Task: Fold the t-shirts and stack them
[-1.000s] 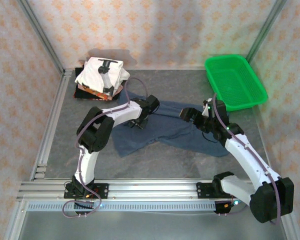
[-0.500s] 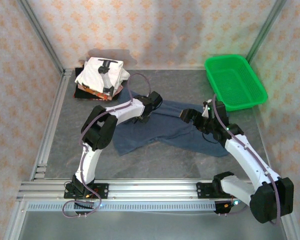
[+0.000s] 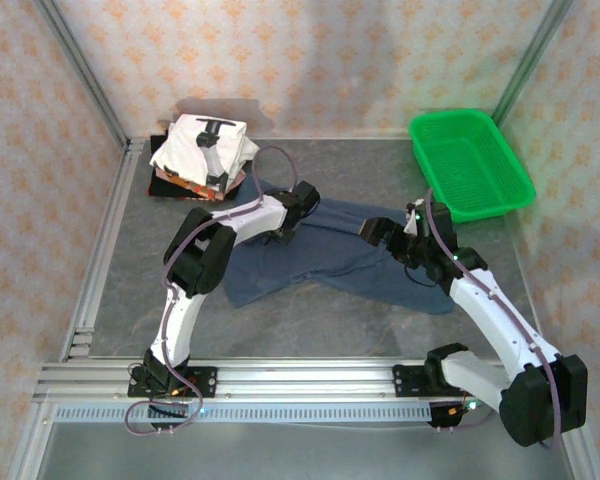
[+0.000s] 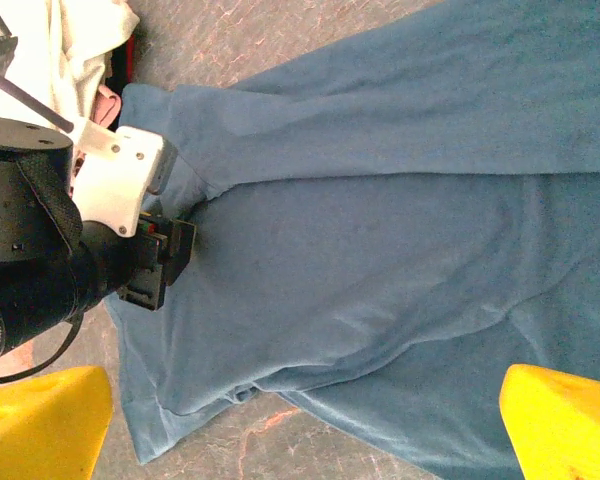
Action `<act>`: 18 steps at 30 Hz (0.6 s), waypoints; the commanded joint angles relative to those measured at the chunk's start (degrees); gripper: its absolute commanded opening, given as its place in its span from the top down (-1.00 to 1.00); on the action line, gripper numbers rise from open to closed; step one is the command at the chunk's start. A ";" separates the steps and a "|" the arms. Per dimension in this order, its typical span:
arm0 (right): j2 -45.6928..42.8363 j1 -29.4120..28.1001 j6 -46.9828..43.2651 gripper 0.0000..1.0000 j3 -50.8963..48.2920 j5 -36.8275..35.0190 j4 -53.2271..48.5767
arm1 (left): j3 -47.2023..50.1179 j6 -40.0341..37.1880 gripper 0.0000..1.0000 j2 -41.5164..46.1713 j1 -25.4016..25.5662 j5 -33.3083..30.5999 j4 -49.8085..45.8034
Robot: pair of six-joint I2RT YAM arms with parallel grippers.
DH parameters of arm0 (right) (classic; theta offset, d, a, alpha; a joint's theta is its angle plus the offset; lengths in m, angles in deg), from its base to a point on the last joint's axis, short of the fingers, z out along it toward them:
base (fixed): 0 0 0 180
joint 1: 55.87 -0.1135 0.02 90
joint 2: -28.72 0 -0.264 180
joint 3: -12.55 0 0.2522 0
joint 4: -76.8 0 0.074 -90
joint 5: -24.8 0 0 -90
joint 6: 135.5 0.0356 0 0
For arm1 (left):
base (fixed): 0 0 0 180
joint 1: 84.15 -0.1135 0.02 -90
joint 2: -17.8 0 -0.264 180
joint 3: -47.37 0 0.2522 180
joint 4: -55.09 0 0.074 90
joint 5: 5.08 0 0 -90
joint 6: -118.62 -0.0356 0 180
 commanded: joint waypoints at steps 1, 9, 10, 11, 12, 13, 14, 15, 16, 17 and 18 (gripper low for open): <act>-0.23 -0.27 0.63 -0.99 -0.31 -0.18 0.27 | -2.03 -1.19 0.43 -0.55 -0.82 -2.25 -0.29; 0.23 -0.29 1.43 -0.99 -0.33 -0.65 0.86 | -4.30 -2.73 0.72 0.48 -1.78 1.23 -1.60; 0.34 -0.29 1.48 -0.99 -0.37 -0.64 0.97 | -4.56 -2.87 0.76 0.45 -1.97 2.14 -1.93; 0.30 -0.29 1.56 -0.99 -0.45 -0.74 1.21 | -4.83 -3.01 0.80 0.48 -2.14 2.70 -2.37; 0.37 -0.24 1.73 -0.99 -0.46 -0.76 1.36 | -5.00 -3.19 0.84 0.43 -2.26 3.05 -2.89; 0.49 -0.29 1.79 -0.99 -0.46 -0.76 1.36 | -5.07 -3.25 0.87 0.64 -2.45 3.71 -3.23; 0.58 -0.23 1.84 -0.99 -0.38 -0.73 1.50 | -5.03 -3.23 0.91 0.92 -2.79 4.55 -3.37; 0.74 -0.24 1.87 -0.99 -0.28 -0.69 1.69 | -4.91 -3.19 0.93 1.29 -3.09 5.56 -3.50; 0.94 -0.29 2.00 -0.99 -0.29 -0.67 1.87 | -5.00 -3.01 0.95 1.52 -3.44 6.41 -3.78; 1.02 -0.26 2.09 -0.99 -0.28 -0.63 2.08 | -5.18 -3.00 0.98 1.76 -3.87 7.81 -4.27; 1.13 -0.28 2.25 -0.99 -0.29 -0.59 2.22 | -5.51 -2.96 1.00 1.93 -4.21 8.88 -4.77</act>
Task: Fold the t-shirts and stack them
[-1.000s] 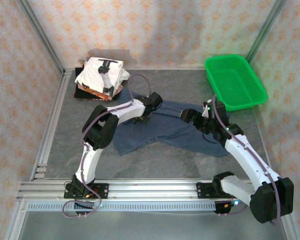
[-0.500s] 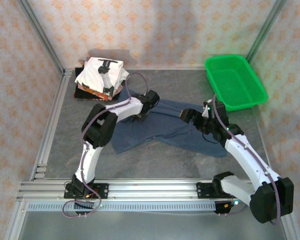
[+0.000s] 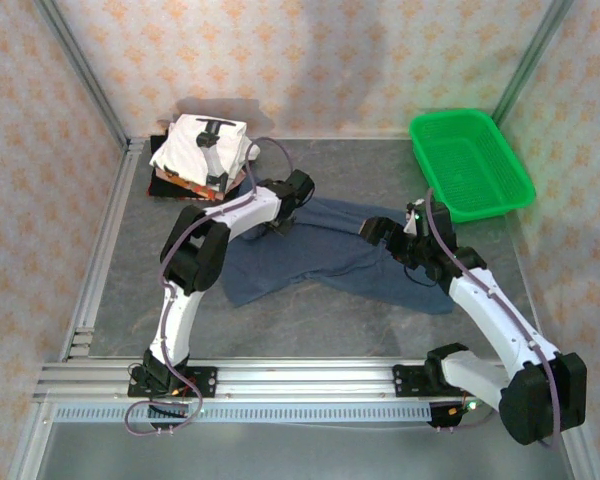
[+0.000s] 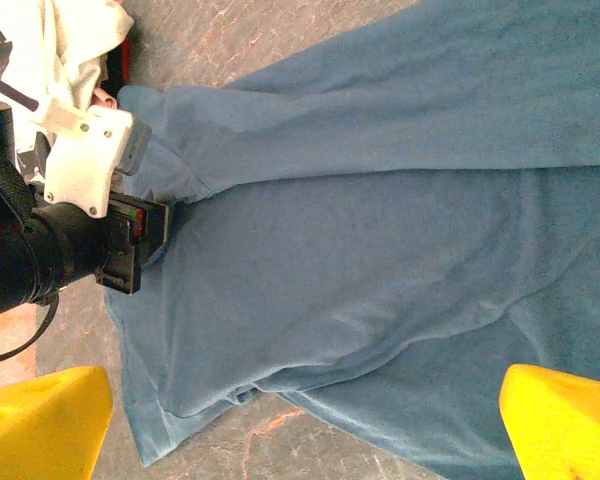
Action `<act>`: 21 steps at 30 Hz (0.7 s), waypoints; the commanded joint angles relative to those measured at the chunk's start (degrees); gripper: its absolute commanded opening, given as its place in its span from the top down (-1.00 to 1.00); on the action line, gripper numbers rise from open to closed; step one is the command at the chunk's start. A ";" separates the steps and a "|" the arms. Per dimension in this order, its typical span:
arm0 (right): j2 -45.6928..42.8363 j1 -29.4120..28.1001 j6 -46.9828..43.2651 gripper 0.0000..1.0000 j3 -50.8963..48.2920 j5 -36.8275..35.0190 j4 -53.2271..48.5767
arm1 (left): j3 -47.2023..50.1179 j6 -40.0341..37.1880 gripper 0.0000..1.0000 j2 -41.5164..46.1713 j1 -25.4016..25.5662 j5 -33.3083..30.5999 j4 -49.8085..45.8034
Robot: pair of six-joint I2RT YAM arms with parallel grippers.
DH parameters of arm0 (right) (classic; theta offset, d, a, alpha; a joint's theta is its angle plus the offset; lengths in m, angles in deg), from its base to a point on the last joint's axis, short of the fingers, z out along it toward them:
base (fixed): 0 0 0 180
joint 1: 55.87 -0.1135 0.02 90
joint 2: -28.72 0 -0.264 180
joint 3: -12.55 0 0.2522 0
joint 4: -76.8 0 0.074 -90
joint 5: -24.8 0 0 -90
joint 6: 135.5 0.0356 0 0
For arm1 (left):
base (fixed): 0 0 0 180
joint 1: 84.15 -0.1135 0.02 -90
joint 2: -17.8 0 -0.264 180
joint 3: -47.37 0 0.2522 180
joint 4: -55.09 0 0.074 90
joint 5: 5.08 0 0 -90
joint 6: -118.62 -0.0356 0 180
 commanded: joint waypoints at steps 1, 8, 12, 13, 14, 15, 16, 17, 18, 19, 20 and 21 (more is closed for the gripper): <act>0.57 -0.29 1.06 -0.99 -0.20 -0.42 2.01 | -2.07 -0.23 1.00 2.20 -1.80 4.70 -3.76; 1.29 -0.24 1.74 -0.99 -0.28 -0.20 2.77 | -3.91 2.56 1.00 4.74 -6.47 18.69 -7.46; 1.86 -0.29 2.35 -0.99 -0.54 0.44 3.49 | -4.88 3.54 1.00 5.67 -8.64 26.08 -9.52; 2.06 -0.36 2.67 -0.99 -0.63 0.64 3.89 | -4.97 3.96 1.00 5.95 -9.35 28.33 -9.95; 2.38 -0.46 3.05 -0.99 -0.74 0.99 4.40 | -4.99 4.41 1.00 6.10 -10.17 31.12 -10.20; 2.67 -0.58 3.48 -0.99 -0.89 1.27 4.83 | -5.08 4.74 1.00 6.14 -10.87 33.37 -10.34; 3.15 -0.85 3.84 -0.99 -0.98 1.51 5.27 | -5.12 5.12 1.00 6.05 -11.67 36.06 -10.63; 3.67 -1.23 4.07 -0.99 -0.90 1.47 5.58 | -5.34 5.43 1.00 5.71 -12.55 38.86 -10.89; 4.15 -1.80 4.23 -0.99 -0.90 1.34 5.93 | -5.56 5.61 1.00 5.31 -13.25 41.10 -11.18; 4.88 -2.55 4.47 -0.98 -0.80 1.28 6.35 | -5.92 5.88 1.00 4.68 -13.97 43.87 -11.67; 5.58 -3.31 4.66 -0.99 -0.66 1.12 6.84 | -6.42 5.97 1.00 3.82 -14.64 46.06 -12.30; 6.33 -4.08 4.97 -0.99 -0.57 1.05 7.19 | -6.88 5.81 1.00 3.09 -15.11 47.64 -12.91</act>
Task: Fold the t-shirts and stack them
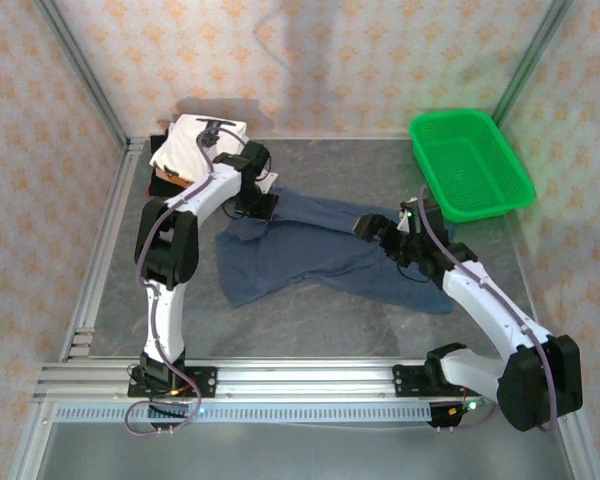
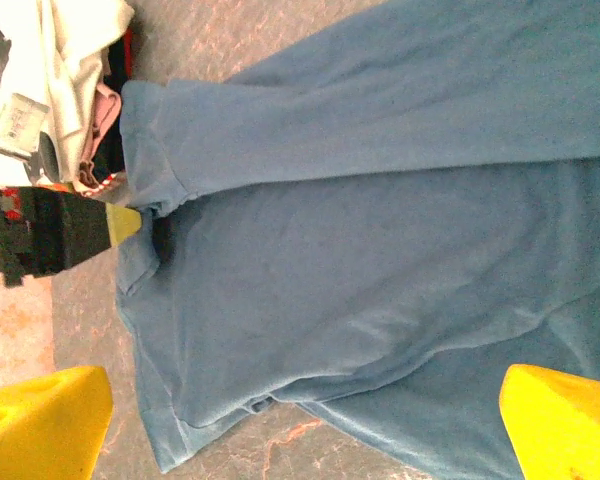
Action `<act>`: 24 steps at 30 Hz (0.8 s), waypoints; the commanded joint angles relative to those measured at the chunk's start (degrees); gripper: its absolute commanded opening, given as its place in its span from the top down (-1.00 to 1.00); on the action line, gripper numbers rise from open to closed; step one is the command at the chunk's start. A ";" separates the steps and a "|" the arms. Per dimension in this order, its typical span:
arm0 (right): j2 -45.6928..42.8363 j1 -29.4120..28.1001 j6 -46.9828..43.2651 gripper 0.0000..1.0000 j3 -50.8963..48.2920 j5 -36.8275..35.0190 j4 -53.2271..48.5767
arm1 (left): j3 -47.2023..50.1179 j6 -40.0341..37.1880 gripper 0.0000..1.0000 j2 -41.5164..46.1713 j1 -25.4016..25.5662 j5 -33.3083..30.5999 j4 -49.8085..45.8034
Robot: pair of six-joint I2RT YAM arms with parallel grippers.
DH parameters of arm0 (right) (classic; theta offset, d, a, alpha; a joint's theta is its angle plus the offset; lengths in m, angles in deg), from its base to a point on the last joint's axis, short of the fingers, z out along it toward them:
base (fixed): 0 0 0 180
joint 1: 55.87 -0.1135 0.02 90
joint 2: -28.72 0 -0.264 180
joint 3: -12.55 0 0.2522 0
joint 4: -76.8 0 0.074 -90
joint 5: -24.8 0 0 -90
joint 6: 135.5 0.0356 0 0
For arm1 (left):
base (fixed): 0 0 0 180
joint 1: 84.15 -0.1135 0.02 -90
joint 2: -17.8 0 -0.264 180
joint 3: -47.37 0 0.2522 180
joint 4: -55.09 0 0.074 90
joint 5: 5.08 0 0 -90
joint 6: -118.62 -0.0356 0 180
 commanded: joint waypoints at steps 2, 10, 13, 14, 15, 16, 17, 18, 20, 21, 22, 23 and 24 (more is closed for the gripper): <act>3.00 -3.47 2.13 -0.99 -0.14 -0.01 3.72 | -3.27 1.27 1.00 -2.15 -2.56 13.00 -5.16; 13.11 -10.83 9.84 -0.99 1.51 -0.91 13.57 | -2.70 2.31 1.00 -3.96 -5.45 25.78 -5.32; 17.29 -13.15 12.44 -0.99 3.38 -0.93 16.80 | -0.91 3.06 1.00 -3.32 -7.08 29.67 -4.36; 18.59 -13.96 12.93 -0.99 4.12 -1.01 17.43 | -0.30 3.40 1.00 -2.98 -7.69 30.68 -3.89; 19.97 -14.84 13.90 -0.99 4.90 -1.28 18.34 | 0.50 3.70 1.00 -2.53 -8.46 31.96 -3.26; 21.19 -15.72 15.20 -0.99 5.33 -1.58 19.81 | 1.21 3.74 1.00 -2.04 -9.08 33.08 -2.66; 22.43 -16.36 16.51 -0.99 5.49 -1.58 21.72 | 1.53 3.71 1.00 -1.74 -9.52 33.52 -2.56; 23.69 -17.14 18.18 -0.99 5.62 -1.64 23.90 | 1.82 3.55 1.00 -1.52 -9.99 33.74 -2.66; 25.87 -18.03 20.50 -0.99 6.16 -2.54 26.40 | 3.07 4.49 1.00 -1.47 -10.95 35.43 -1.50; 26.91 -18.44 21.49 -0.99 6.49 -2.85 27.33 | 3.93 5.13 1.00 -1.60 -11.23 36.36 -0.66; 27.94 -18.82 22.11 -0.99 7.01 -3.15 27.90 | 4.61 5.44 1.00 -1.62 -11.38 36.90 0.09; 28.93 -19.18 22.39 -0.99 7.65 -3.37 27.75 | 4.95 5.44 1.00 -1.68 -11.53 36.99 0.24; 29.94 -19.59 22.66 -0.99 8.77 -3.65 27.14 | 5.38 5.44 1.00 -1.92 -11.46 37.09 0.28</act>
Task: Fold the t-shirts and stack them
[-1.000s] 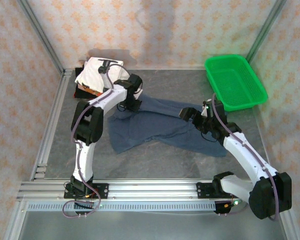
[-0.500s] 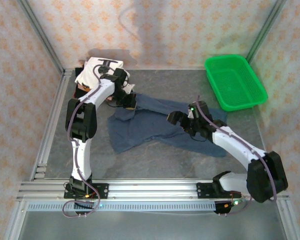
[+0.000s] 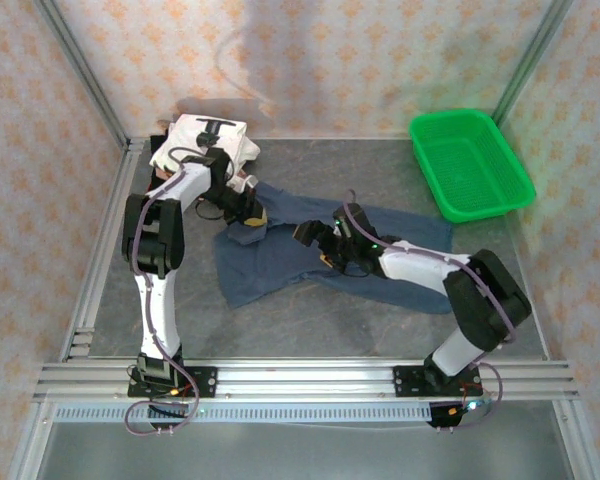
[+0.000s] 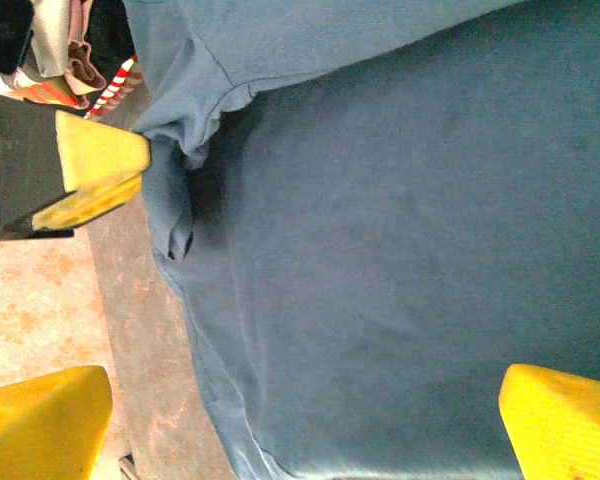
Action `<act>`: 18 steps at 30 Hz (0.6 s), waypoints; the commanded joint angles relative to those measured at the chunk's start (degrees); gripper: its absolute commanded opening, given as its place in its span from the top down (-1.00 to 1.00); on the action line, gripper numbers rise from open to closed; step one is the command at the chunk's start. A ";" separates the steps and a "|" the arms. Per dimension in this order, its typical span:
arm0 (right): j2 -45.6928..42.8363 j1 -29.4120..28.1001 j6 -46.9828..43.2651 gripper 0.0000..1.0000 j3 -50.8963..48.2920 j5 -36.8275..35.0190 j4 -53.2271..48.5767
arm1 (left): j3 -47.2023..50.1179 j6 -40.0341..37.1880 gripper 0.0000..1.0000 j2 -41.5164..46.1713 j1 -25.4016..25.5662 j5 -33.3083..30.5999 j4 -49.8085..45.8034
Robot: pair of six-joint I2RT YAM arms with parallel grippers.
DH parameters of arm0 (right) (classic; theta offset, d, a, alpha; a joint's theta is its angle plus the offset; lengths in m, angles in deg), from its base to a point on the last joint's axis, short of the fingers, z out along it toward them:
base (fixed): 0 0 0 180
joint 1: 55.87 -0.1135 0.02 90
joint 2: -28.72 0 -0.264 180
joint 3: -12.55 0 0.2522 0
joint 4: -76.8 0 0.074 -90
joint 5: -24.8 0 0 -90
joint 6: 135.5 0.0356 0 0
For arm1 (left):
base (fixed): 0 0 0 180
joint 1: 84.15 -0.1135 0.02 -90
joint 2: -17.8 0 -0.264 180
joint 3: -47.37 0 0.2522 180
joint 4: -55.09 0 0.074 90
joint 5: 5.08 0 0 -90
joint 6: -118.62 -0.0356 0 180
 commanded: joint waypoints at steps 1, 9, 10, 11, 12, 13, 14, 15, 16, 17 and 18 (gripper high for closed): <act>3.18 -1.29 3.72 -0.99 4.01 -2.54 3.18 | 1.74 1.29 1.00 1.54 0.05 3.27 1.40; 11.68 -4.81 11.67 -0.89 8.65 -2.94 11.41 | 6.45 8.28 0.61 4.28 -2.51 -7.38 7.35; 12.70 -5.17 11.84 -0.87 9.44 -2.94 11.49 | 6.81 9.04 0.49 6.22 -2.63 -8.55 8.01; 13.34 -5.53 11.93 -0.87 10.03 -3.15 11.46 | 7.24 9.75 0.42 8.13 -2.67 -9.11 8.81; 13.96 -5.88 12.08 -0.86 10.53 -3.64 11.43 | 8.23 11.11 0.30 10.73 -2.64 -9.94 10.20; 14.53 -6.09 12.39 -0.84 11.13 -3.94 11.60 | 9.45 12.09 0.18 13.68 -2.63 -11.09 11.25; 15.20 -6.19 12.50 -0.82 11.65 -4.06 11.77 | 10.45 12.53 0.09 16.58 -2.66 -12.82 11.56; 15.90 -6.27 12.55 -0.78 12.36 -4.07 11.74 | 11.54 13.17 -0.03 19.55 -2.58 -15.39 11.34; 16.61 -6.30 12.46 -0.75 13.14 -4.17 11.48 | 12.66 13.54 -0.11 21.83 -2.67 -18.24 10.57; 17.23 -6.39 12.31 -0.72 13.78 -4.21 11.15 | 13.50 13.68 -0.12 23.74 -2.67 -20.20 9.61; 17.91 -6.42 11.96 -0.67 14.62 -4.35 10.51 | 14.74 13.93 -0.13 25.27 -2.67 -22.18 8.47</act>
